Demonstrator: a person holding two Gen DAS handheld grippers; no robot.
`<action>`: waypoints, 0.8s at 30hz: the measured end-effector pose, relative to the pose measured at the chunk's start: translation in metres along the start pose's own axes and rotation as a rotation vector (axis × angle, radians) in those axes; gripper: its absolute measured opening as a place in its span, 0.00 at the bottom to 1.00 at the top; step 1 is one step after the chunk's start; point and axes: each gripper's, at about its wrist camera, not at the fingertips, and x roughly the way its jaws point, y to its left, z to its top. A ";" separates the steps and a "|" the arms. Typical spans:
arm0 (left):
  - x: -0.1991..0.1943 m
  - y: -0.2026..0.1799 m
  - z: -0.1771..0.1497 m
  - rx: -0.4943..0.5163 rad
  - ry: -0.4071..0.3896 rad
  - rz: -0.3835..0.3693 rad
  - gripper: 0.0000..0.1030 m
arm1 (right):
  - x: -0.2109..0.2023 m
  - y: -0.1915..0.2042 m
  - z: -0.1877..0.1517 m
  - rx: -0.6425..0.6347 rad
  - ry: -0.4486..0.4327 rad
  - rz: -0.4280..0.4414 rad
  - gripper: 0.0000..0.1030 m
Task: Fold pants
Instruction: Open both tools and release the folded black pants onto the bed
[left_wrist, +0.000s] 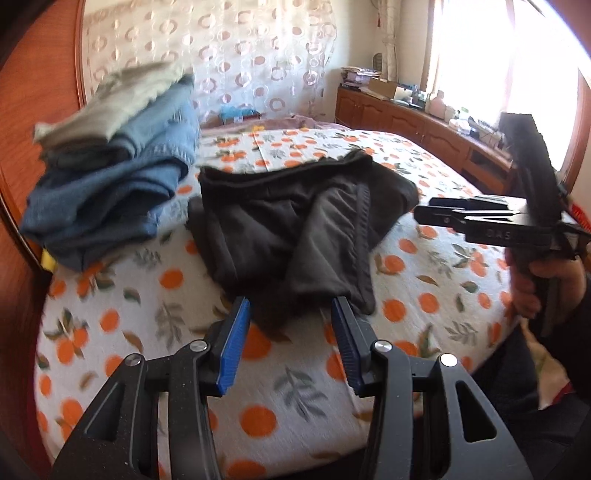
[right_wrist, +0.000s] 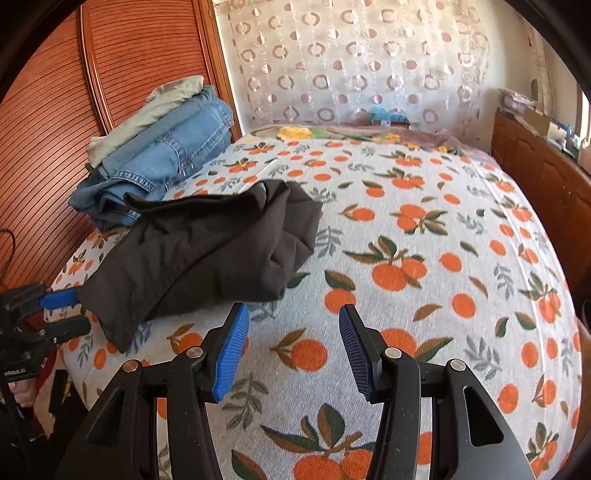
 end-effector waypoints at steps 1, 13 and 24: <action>0.003 0.000 0.004 0.012 -0.001 0.012 0.46 | 0.001 0.000 0.001 -0.006 -0.004 -0.004 0.51; 0.022 0.024 0.036 -0.041 -0.017 -0.061 0.08 | 0.012 -0.002 -0.001 -0.016 -0.008 0.013 0.51; 0.026 0.057 0.040 -0.129 -0.006 0.040 0.14 | 0.014 -0.005 -0.001 -0.005 -0.002 0.022 0.51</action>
